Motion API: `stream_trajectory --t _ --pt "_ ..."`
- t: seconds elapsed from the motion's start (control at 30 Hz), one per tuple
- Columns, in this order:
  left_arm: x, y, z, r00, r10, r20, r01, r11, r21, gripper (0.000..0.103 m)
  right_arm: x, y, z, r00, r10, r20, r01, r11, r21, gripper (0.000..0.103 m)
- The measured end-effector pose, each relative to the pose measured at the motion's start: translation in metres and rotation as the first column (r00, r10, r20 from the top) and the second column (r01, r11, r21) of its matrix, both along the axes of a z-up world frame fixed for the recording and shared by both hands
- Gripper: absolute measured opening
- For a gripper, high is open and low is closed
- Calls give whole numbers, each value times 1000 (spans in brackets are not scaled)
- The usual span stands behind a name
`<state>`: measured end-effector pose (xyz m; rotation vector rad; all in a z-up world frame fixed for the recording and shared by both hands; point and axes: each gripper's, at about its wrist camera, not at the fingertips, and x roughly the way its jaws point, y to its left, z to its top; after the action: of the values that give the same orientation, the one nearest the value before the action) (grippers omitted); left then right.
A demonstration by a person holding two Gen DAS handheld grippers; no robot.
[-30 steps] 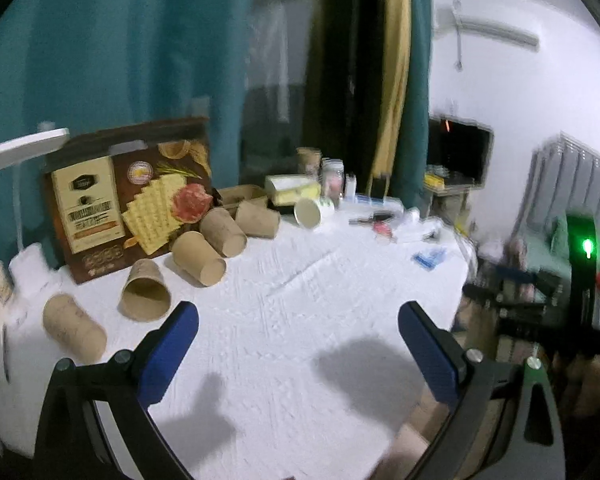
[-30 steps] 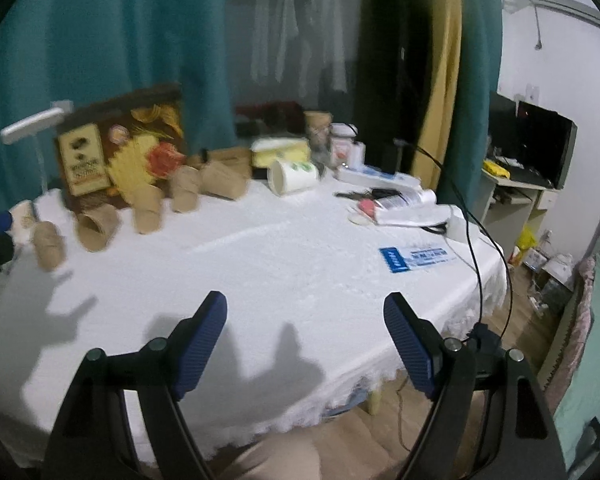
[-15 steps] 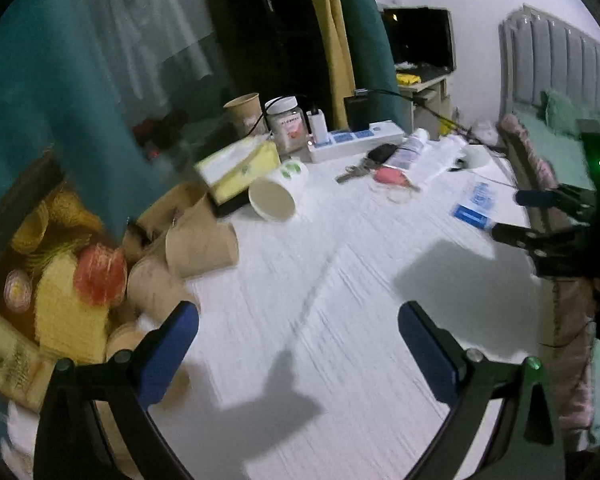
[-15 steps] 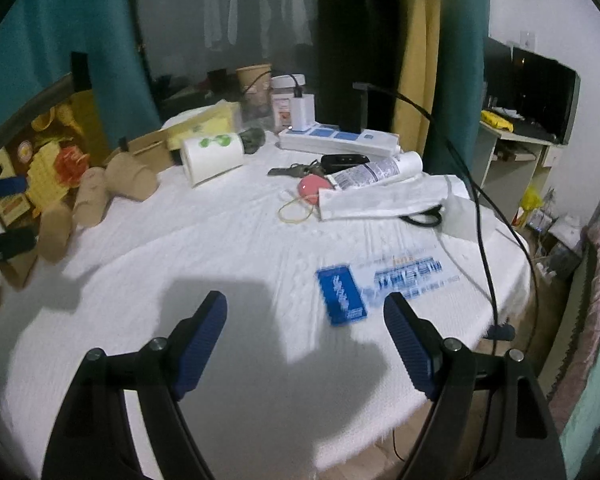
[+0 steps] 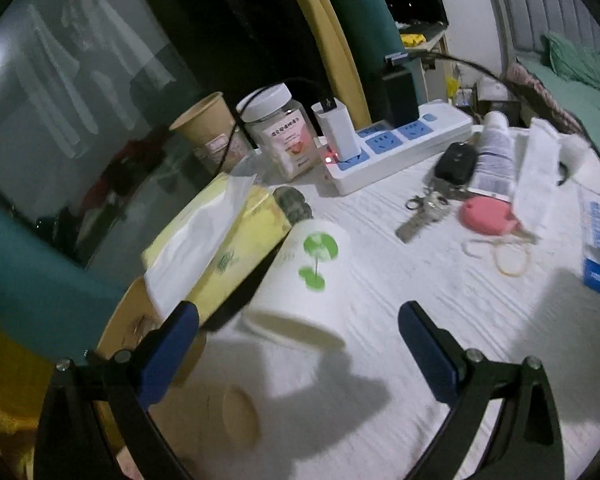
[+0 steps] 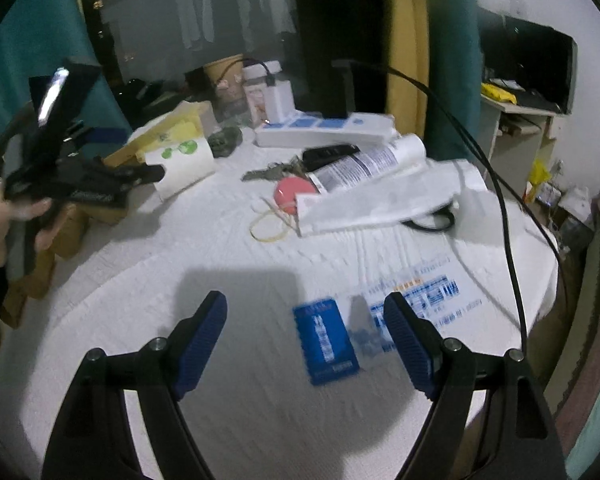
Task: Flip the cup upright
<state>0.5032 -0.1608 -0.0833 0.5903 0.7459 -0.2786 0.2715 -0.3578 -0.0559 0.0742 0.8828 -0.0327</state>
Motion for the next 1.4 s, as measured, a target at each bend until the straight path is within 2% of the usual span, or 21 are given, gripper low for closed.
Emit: stream_trajectory --t 0.1,0.2,0.33,0.4,0.43,0.53,0.7,0.8,1.0,1.2,1.4 --pt "20 -6 -15 1000 1 -16 0 999 41 99 -10 -4 -2 1000 -15 -9 15 1000 0 79" --pt "32 -9 -25 1000 1 -25 1 997 76 90 -21 -5 -1 1000 -11 -14 11 1000 -17 79" --pt "44 -11 -37 997 2 -71 3 997 79 82 -31 -4 3 1000 -10 -8 10 999 -41 79" --pt "47 -15 -44 997 -8 -81 16 995 101 72 -34 -3 5 1000 -8 8 9 998 -56 79" --pt "48 -16 -46 997 -10 -75 18 994 107 71 -35 -3 5 1000 -5 12 5 998 -68 79" --pt "49 -15 -45 997 -8 -80 15 996 91 63 -38 -2 8 1000 -5 12 6 997 -79 79" --pt "33 -10 -31 997 -18 -69 22 998 62 63 -42 3 17 999 -5 35 7 997 -75 79" --pt "14 -4 -19 998 -25 -64 27 999 38 62 -46 11 23 999 6 42 -3 997 -77 79" --pt "-40 10 -2 998 -39 -48 42 998 50 63 -63 30 33 998 29 56 -25 997 -78 79" --pt "-117 26 16 997 -74 -16 75 996 52 63 -95 57 44 996 58 71 -52 995 -83 79" --pt "-200 47 33 997 -79 -12 79 997 -18 63 -138 85 54 992 89 86 -85 995 -48 79"
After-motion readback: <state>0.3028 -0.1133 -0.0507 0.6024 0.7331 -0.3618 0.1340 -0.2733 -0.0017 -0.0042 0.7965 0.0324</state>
